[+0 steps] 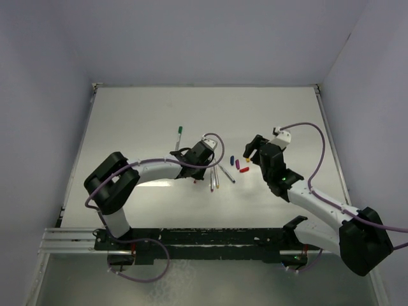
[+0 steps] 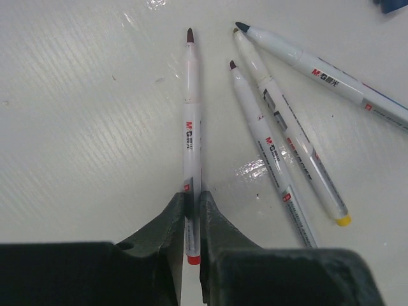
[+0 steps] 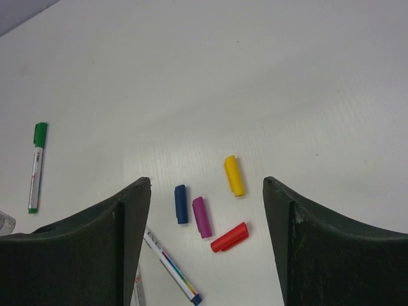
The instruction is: Insert the pens into the pen caps
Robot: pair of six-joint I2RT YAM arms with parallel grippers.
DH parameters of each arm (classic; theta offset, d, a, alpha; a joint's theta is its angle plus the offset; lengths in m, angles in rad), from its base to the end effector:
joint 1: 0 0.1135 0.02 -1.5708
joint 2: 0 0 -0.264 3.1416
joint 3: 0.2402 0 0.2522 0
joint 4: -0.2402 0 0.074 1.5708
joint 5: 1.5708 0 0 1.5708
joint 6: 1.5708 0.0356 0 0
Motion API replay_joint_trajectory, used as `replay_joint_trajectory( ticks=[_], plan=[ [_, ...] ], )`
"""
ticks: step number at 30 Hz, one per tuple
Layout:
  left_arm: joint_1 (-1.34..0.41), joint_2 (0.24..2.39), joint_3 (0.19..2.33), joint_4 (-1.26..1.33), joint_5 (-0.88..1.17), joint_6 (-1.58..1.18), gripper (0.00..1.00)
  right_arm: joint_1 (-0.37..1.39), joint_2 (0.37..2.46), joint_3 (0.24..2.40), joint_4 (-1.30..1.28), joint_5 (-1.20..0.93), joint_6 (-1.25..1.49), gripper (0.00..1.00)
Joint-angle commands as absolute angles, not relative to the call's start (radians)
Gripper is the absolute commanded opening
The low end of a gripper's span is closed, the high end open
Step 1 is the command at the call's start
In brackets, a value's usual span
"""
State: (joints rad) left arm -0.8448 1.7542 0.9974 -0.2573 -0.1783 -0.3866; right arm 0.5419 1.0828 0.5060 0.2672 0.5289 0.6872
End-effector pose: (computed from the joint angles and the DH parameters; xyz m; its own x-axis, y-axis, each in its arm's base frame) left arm 0.2338 -0.2539 0.1559 -0.7761 0.3153 -0.5462 0.4115 0.9094 -0.0598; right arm 0.2098 0.1053 0.2315 -0.2231 0.5050 -0.8338 0.1397 0.8631 0.4854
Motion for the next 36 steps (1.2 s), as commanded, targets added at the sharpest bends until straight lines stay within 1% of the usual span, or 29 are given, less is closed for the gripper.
replay_joint_trajectory(
  ticks=[1,2,5,7,15,21,26,36],
  plan=[
    [-0.856,1.811,0.968,-0.342,-0.180,-0.440,0.07,0.538,1.062,0.530,0.204,0.524,0.731,0.71],
    [-0.855,1.809,0.957,-0.333,-0.169,-0.444,0.01,0.538,1.065,0.532,0.182,0.519,0.745,0.69],
    [-0.855,1.782,0.930,-0.312,-0.147,-0.446,0.00,0.538,1.084,0.532,0.108,0.497,0.814,0.62],
    [-0.856,1.750,0.914,-0.297,-0.153,-0.437,0.00,0.538,1.100,0.524,0.069,0.486,0.857,0.60],
    [-0.856,1.556,0.861,-0.232,-0.230,-0.405,0.00,0.538,1.162,0.521,0.037,0.481,0.941,0.58],
    [-0.855,1.436,0.810,-0.185,-0.232,-0.391,0.00,0.538,1.201,0.557,0.011,0.508,0.955,0.58],
    [-0.856,1.395,0.780,-0.152,-0.213,-0.372,0.00,0.540,1.293,0.613,-0.026,0.530,0.981,0.58],
    [-0.856,1.381,0.760,-0.130,-0.197,-0.329,0.00,0.540,1.367,0.670,-0.036,0.583,1.043,0.58]
  ],
)
